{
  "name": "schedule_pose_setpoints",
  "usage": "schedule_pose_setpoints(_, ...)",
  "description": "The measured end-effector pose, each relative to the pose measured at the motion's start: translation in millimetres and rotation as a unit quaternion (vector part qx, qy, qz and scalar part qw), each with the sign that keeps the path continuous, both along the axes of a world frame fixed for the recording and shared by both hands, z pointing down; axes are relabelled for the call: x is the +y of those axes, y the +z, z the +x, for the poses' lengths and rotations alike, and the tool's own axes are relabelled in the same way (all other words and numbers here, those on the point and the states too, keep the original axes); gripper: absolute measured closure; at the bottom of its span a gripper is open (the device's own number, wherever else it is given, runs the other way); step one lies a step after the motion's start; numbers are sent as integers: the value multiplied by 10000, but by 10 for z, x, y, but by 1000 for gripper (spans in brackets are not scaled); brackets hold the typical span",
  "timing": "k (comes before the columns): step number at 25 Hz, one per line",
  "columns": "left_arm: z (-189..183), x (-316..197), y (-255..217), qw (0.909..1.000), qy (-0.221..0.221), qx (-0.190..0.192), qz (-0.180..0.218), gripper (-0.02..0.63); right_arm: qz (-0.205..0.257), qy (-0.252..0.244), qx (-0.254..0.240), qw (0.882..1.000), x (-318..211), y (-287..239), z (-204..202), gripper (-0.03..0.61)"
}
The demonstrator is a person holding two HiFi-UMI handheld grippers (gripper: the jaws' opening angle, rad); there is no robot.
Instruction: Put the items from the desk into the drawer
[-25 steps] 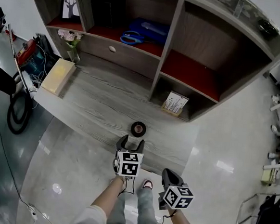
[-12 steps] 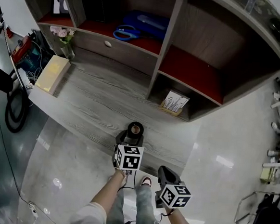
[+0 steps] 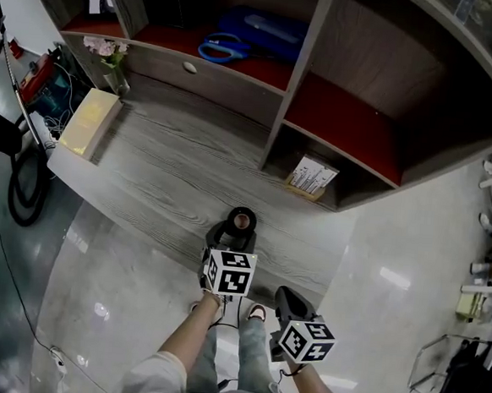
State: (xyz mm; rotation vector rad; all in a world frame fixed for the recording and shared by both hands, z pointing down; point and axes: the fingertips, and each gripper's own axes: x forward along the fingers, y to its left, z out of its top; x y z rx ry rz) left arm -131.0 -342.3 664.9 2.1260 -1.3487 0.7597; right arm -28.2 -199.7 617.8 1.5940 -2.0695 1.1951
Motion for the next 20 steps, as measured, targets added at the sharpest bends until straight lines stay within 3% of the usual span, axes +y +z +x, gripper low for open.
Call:
schedule_pose_setpoints(7, -15, -14, 8, 9999, 31, -58, 101, 331, 8, 101, -40, 9999, -10, 7, 34, 580)
schedule_pose_setpoints(20, -38, 34, -125, 9995, -104, 178, 230, 333, 61, 252, -17, 9997, 28, -30, 115, 580)
